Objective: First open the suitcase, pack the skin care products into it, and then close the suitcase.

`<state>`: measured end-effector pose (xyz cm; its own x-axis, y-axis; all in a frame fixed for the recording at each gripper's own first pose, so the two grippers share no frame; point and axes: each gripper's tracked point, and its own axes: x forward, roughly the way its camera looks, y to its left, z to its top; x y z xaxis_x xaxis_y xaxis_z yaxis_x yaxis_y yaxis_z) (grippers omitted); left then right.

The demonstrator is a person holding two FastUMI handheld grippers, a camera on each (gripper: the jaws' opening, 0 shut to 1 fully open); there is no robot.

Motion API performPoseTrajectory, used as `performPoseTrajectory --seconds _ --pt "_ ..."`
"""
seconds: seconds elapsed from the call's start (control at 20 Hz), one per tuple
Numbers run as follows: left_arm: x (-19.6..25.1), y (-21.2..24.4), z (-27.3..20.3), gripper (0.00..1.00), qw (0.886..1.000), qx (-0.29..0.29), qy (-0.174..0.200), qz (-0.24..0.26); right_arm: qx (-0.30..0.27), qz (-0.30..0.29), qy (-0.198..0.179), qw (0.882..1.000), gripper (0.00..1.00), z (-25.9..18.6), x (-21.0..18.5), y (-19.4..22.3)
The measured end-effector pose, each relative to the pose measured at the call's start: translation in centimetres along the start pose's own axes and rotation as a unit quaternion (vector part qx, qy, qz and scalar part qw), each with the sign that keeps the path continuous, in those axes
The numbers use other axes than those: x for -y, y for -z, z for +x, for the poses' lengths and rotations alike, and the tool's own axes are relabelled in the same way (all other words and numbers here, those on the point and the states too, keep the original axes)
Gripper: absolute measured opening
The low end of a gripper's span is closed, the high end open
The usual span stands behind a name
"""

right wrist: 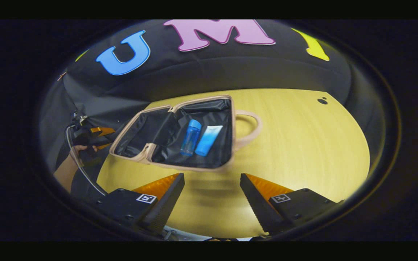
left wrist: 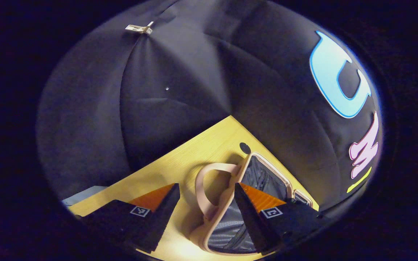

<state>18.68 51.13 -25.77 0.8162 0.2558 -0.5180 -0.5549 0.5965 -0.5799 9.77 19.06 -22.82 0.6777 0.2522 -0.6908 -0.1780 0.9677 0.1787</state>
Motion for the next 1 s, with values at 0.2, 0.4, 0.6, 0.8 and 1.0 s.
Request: performPoseTrajectory --seconds 0.2,0.4,0.6,0.8,1.0 --pt "0.2 1.2 3.3 0.92 0.998 -0.054 0.021 -0.02 -0.037 0.038 0.025 0.998 0.98 -2.2 3.1 3.8" --pt "0.7 2.9 5.1 0.55 0.995 -0.092 0.031 -0.021 -0.038 0.045 0.035 0.998 0.98 -3.5 4.0 4.5" --pt "0.7 1.2 3.4 0.15 0.996 -0.072 0.03 -0.037 -0.032 0.066 0.019 0.997 0.98 -4.3 3.5 4.0" --pt "3.3 -0.9 -0.1 0.07 0.996 -0.04 0.033 0.071 -0.015 0.062 0.018 0.998 0.98 -5.2 4.3 3.2" --pt "9.2 -3.8 -6.1 0.06 0.976 0.017 0.047 0.214 0.01 0.069 0.005 0.998 0.98 -6.2 4.3 1.9"
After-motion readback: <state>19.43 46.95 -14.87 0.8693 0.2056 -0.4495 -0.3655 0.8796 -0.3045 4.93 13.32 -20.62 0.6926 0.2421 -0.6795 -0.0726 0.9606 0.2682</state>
